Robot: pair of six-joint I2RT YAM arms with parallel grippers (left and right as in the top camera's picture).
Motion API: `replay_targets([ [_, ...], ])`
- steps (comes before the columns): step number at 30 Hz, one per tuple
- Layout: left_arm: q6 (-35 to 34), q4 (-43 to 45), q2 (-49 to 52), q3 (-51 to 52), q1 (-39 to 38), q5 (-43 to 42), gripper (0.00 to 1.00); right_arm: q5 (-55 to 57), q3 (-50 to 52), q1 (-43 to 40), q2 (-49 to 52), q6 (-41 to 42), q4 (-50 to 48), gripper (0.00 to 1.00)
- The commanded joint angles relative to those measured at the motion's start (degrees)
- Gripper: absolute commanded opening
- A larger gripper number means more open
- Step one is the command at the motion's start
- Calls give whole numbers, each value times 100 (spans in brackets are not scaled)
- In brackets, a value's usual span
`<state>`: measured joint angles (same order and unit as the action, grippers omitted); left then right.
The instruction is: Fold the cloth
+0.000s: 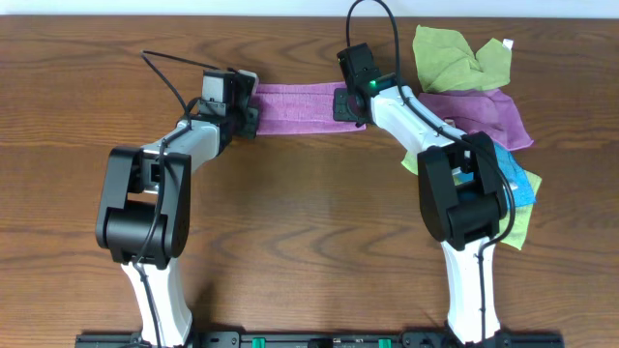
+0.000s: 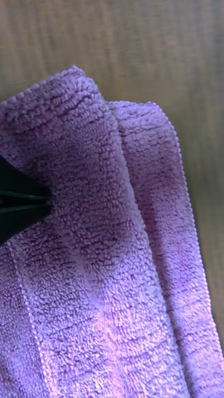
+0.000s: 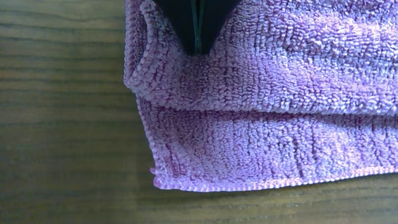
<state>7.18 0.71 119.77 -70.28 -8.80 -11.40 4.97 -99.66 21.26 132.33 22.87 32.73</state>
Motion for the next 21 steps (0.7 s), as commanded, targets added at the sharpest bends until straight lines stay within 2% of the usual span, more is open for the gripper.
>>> replay_targets([
  [1, -302, -476, 306, 289, -2, 155, 5, 52, 20, 15, 138, -129, 186, 1],
  [7, -356, -223, 306, 289, -2, 323, 6, -7, -50, 15, 52, -129, 396, 1],
  [12, -439, -11, 306, 289, -2, 323, 6, -2, -203, -4, -481, -146, 459, 2],
  [13, -505, 31, 304, 289, -2, 323, 6, -7, -203, -22, -634, -225, 428, 9],
  [14, -579, 72, 304, 289, -2, 323, 6, -7, -203, -28, -772, -245, 426, 29],
  [18, -837, 151, 282, 286, -2, 323, 5, -7, -203, -160, -1237, -343, 719, 50],
  [20, -852, 151, 251, 286, -2, 323, 5, -247, -203, -350, -1403, -321, 1032, 56],
  [21, -852, 151, 238, 286, -2, 323, 6, -514, -203, -463, -1416, -321, 1145, 55],
])
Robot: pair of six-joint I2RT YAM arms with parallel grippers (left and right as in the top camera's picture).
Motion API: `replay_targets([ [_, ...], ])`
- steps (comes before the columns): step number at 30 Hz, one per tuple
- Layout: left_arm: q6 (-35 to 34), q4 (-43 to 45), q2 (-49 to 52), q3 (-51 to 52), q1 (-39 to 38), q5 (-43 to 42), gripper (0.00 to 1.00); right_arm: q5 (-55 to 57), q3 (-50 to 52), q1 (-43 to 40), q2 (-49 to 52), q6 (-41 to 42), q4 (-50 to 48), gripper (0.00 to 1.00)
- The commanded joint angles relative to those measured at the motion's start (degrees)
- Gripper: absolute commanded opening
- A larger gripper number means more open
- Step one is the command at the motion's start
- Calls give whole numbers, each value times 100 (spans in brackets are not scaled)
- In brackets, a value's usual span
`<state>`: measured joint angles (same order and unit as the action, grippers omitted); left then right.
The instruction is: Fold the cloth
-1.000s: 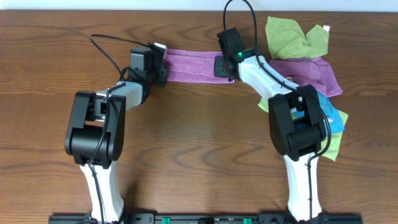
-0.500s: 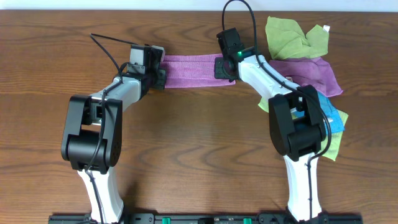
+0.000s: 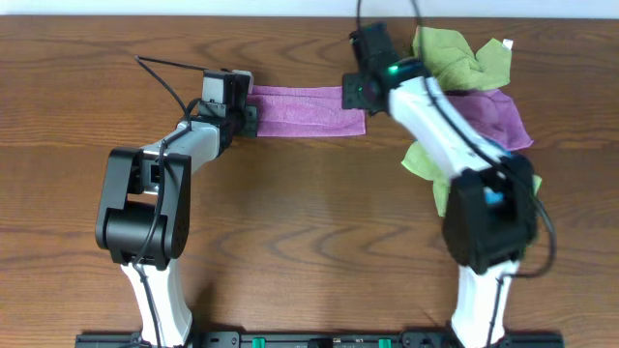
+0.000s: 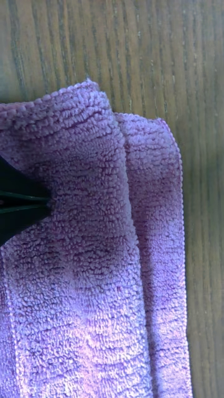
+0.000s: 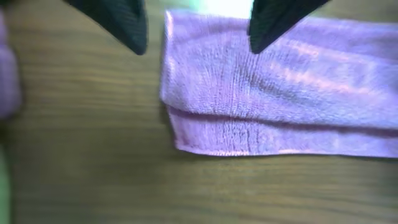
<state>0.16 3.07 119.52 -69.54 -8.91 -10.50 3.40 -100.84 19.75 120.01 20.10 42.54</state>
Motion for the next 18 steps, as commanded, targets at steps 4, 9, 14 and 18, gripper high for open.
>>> replay_targets([
  [4, -151, -85, 238, 212, 9, 234, 6, -2319, 24, -951, -50, -306, 356, 62],
  [9, -153, -85, 238, 212, 9, 232, 6, -4009, 79, -1421, 295, -824, 356, 81],
  [14, -192, -85, 238, 212, 9, 234, 6, -4918, 79, -1532, 802, -911, 243, 80],
  [18, -190, -83, 238, 212, 9, 234, 5, -5082, 79, -1517, 1169, -925, 155, 81],
])
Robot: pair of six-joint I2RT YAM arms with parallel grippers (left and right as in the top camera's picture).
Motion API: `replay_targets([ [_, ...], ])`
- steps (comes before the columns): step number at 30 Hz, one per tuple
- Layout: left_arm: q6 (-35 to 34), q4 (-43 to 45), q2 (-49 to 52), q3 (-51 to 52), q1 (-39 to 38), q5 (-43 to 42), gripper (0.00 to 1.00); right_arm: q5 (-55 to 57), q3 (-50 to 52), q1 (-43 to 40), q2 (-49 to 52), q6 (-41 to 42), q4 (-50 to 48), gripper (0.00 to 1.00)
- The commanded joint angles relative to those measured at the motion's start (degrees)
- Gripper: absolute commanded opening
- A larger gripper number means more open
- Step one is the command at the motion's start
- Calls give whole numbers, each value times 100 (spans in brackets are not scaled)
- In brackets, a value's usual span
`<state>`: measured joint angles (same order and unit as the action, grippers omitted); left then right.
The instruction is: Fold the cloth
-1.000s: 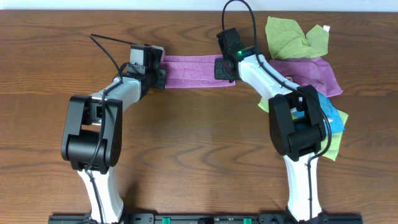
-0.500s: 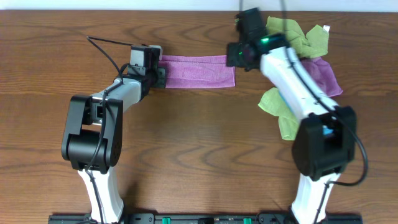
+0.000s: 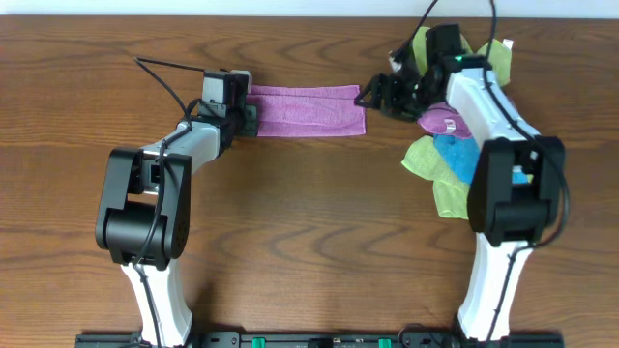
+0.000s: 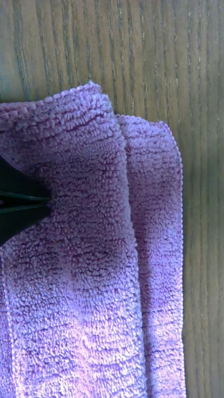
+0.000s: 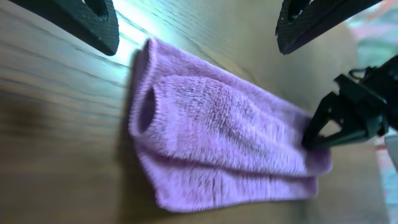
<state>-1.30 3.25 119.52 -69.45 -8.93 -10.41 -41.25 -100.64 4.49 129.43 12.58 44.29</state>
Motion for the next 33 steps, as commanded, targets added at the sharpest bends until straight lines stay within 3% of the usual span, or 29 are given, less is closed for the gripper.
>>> replay_targets([
  [1, -44, -101, 238, 203, 11, 225, 6, -616, 59, 0, 308, -155, -39, 80],
  [19, -44, 9, 238, 203, 11, 223, 6, -39, 59, 356, 973, 323, -879, 72],
  [22, -46, 9, 238, 203, 11, 223, 6, 208, 57, 358, 988, 328, -905, 59],
  [27, -46, 9, 238, 203, 11, 197, 6, 247, 50, 339, 988, 601, -1154, 2],
  [33, -398, 0, 238, 203, 9, 181, 5, 256, -538, 356, 903, 776, -870, 2],
])
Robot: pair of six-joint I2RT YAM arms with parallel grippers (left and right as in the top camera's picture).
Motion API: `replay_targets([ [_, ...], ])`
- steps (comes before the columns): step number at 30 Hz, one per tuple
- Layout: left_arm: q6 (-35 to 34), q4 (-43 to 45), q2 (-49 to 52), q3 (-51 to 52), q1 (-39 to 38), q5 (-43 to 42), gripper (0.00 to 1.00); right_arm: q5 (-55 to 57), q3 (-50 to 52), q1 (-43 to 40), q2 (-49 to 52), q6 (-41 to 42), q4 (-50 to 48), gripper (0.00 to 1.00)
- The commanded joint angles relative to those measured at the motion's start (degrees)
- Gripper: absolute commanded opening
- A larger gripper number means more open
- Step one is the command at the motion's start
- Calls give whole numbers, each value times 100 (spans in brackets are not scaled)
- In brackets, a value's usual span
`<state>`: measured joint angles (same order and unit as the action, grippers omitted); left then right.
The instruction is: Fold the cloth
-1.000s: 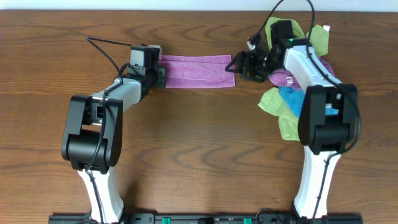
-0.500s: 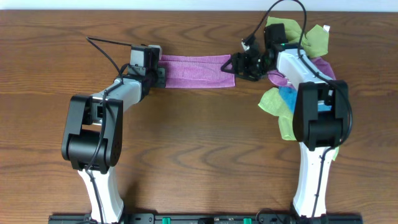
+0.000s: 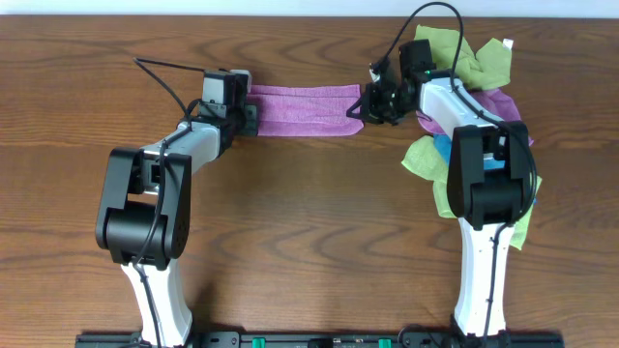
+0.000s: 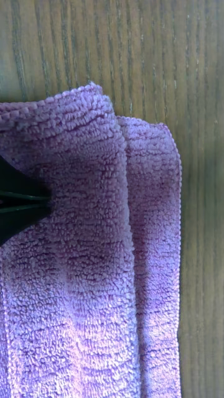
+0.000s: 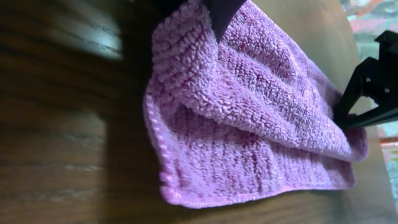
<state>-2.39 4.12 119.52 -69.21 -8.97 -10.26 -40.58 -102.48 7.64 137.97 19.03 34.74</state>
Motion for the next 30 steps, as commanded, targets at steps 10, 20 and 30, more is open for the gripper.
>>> replay_targets([
  [10, -734, -35, 238, 179, -428, -164, 6, 2035, -1971, 802, -170, -136, 1794, 1],
  [20, -1740, 579, 238, 179, -719, -632, 6, 2389, -1985, 1523, -170, -238, 1908, 2],
  [30, -1871, 1296, 120, 142, -719, -647, 5, 2382, -1989, 1563, -179, -240, 2157, 2],
])
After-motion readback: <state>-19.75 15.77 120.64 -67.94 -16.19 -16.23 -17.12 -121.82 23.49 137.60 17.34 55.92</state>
